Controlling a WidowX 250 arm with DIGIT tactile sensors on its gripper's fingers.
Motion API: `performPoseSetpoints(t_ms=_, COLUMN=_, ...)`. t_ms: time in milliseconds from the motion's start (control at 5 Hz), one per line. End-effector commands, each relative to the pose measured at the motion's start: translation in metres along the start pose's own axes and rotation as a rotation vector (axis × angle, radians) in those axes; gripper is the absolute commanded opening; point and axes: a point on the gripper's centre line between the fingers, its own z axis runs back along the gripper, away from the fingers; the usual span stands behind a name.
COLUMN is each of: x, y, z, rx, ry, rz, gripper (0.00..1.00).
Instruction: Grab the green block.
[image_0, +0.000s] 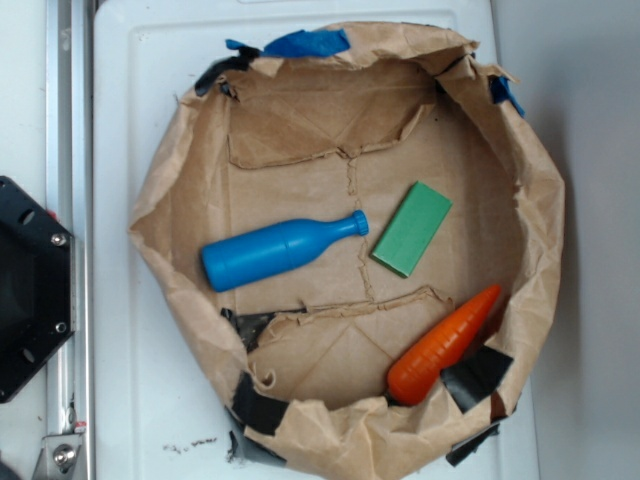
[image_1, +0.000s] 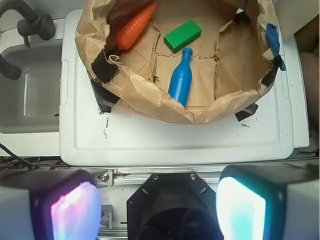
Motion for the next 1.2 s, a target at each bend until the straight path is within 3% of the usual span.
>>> performPoseSetpoints(t_ms=0, x=0.0, y=0.0, z=0.0, rx=0.0, ry=0.0, rz=0.0, gripper=1.0)
performPoseSetpoints(t_ms=400, x=0.097, y=0.006, z=-0.041, rx=-0.028, ry=-0.101, rz=0.111, gripper=1.0)
performPoseSetpoints(t_ms=600, x=0.129, y=0.011, z=-0.063, rx=-0.027, ry=-0.134, rz=0.161, gripper=1.0)
performPoseSetpoints(t_ms=800, x=0.151, y=0.015, z=-0.097, rx=-0.011, ry=-0.09, rz=0.212, gripper=1.0)
performPoseSetpoints(t_ms=1000, x=0.157, y=0.026, z=-0.114, rx=-0.005, ry=-0.153, rz=0.307, gripper=1.0)
